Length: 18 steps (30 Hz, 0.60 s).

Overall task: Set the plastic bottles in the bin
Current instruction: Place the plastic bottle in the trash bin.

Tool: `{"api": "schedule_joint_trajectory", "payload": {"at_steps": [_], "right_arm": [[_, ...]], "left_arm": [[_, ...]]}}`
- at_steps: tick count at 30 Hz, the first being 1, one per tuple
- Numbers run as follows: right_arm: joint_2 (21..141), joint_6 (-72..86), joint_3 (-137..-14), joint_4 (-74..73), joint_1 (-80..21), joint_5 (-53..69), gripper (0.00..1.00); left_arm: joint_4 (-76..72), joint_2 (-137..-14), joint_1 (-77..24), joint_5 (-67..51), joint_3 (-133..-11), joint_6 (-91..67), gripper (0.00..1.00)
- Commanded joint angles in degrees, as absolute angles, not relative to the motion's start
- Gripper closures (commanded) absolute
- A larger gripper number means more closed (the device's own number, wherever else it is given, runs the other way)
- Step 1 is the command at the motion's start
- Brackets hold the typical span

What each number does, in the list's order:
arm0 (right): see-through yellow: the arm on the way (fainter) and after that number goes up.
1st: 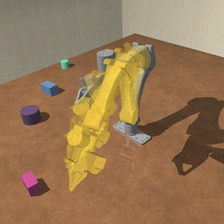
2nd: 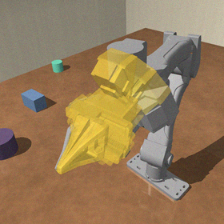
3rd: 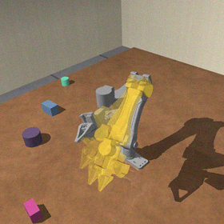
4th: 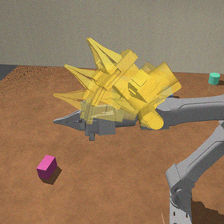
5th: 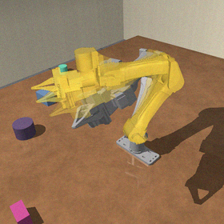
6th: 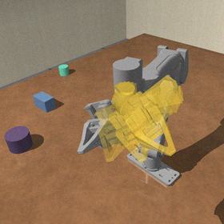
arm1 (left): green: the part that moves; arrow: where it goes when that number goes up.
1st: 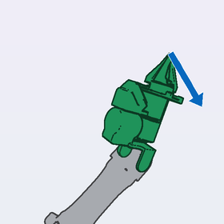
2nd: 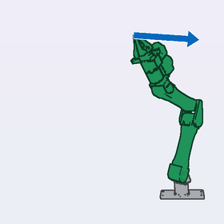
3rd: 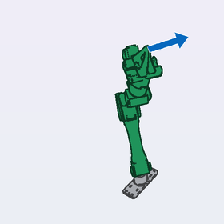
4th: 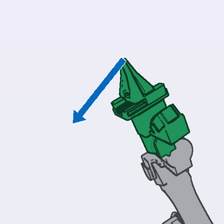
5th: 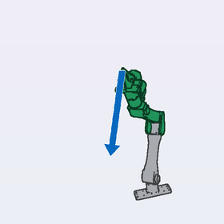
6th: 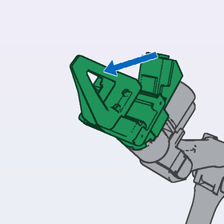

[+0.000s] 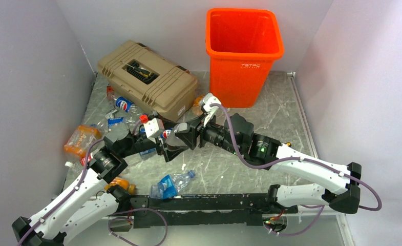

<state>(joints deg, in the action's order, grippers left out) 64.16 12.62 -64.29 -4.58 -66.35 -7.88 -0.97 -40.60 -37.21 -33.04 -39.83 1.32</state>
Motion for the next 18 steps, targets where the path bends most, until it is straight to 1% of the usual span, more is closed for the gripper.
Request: {"api": "schedule_joint_trajectory", "payload": {"at_steps": [1, 4, 8, 11, 13, 16, 18], "right_arm": [[63.1, 12.7, -65.7, -5.6, -66.6, -11.3, 1.0], [61.7, 11.2, -66.9, -7.3, -66.6, -17.2, 1.0], [59.2, 4.7, -71.7, -9.4, -66.6, -28.8, 1.0], [59.0, -3.7, -76.7, -7.1, -66.5, -39.0, 1.0], [60.1, -9.2, -80.4, -3.4, -65.8, -43.3, 1.0], [63.3, -16.0, -85.9, 3.8, -61.7, -46.9, 1.0], [66.1, -16.2, -89.8, 6.4, -55.4, -46.7, 1.0]], "left_arm": [[-4.1, -39.1, -37.3, -30.1, -40.5, 0.4, 0.01], [-4.6, -38.2, -37.2, -28.4, -40.2, 0.4, 0.01], [-4.1, -36.2, -37.3, -24.4, -40.1, 0.4, 0.0], [-4.5, -34.3, -37.2, -21.1, -39.7, 0.4, 0.0], [-3.8, -33.8, -37.3, -18.3, -39.9, 0.4, 0.01], [-3.0, -33.9, -37.3, -15.0, -40.4, 0.4, 0.01], [-2.8, -34.1, -37.3, -14.8, -40.6, 0.4, 0.0]]}}
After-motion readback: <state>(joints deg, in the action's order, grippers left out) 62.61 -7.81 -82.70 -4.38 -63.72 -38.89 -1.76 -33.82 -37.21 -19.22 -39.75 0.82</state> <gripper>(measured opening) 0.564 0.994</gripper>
